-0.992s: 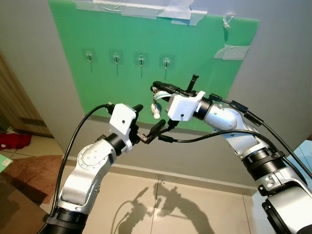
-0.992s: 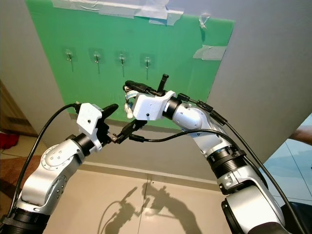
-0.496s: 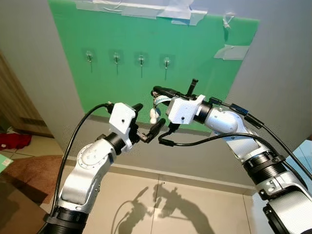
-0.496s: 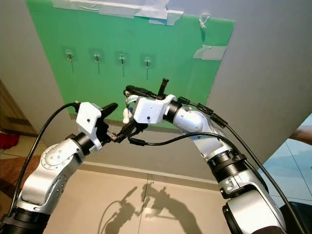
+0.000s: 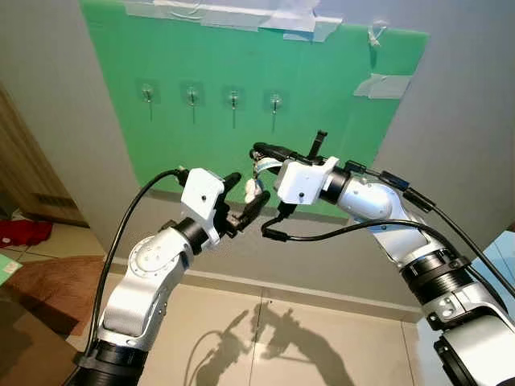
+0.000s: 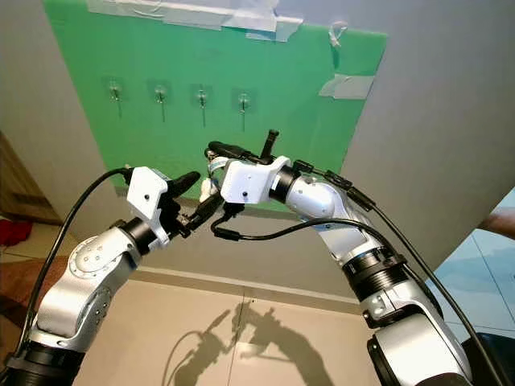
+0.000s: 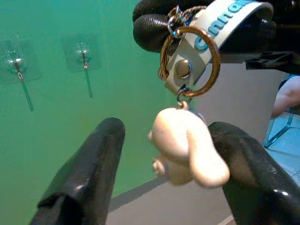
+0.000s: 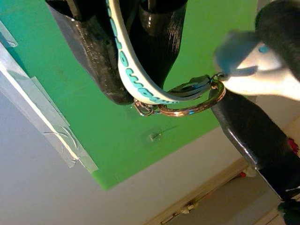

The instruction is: Hang keys on a hook

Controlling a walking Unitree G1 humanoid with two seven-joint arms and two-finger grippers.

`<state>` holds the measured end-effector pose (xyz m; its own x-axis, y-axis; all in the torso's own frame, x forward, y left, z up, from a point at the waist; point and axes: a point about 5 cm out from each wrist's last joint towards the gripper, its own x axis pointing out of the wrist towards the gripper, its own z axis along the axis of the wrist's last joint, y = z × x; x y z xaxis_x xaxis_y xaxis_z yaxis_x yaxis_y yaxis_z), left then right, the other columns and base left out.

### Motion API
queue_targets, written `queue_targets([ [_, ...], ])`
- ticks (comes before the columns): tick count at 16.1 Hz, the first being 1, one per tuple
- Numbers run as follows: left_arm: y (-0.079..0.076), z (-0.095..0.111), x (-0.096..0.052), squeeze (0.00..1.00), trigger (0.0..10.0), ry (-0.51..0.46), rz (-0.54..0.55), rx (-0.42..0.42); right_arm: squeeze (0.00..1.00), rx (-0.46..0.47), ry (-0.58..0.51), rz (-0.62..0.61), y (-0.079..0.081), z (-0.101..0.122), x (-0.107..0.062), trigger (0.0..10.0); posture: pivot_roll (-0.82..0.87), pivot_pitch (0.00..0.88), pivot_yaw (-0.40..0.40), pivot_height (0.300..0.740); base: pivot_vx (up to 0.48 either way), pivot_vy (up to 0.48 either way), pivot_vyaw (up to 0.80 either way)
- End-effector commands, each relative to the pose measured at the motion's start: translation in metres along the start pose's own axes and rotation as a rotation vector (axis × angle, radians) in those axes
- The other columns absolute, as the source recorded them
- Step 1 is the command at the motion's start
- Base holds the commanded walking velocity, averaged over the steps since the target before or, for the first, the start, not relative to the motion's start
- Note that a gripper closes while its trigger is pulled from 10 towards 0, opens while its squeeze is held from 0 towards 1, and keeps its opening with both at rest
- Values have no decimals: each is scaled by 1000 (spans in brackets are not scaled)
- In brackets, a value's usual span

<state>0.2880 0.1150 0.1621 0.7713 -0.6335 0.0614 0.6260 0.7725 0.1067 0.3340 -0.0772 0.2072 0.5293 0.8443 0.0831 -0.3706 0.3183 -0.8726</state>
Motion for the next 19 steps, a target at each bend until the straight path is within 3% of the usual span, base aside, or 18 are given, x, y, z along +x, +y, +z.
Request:
queue_targets([
  [1, 3, 7, 2, 0, 0, -28, -5, 6, 0, -12, -2, 2, -1, 2, 0, 0, -60, 0, 17, 740, 0, 0, 0],
  [4, 5, 12, 1, 0, 0, -69, 4, -2, 0, -8, 7, -4, 1, 0, -3, 0, -58, 0, 13, 740, 0, 0, 0],
  [19, 3, 4, 0, 0, 0, -36, -43, -9, 0, -6, 20, -14, 1, 0, -2, 0, -71, 0, 28, 740, 0, 0, 0],
])
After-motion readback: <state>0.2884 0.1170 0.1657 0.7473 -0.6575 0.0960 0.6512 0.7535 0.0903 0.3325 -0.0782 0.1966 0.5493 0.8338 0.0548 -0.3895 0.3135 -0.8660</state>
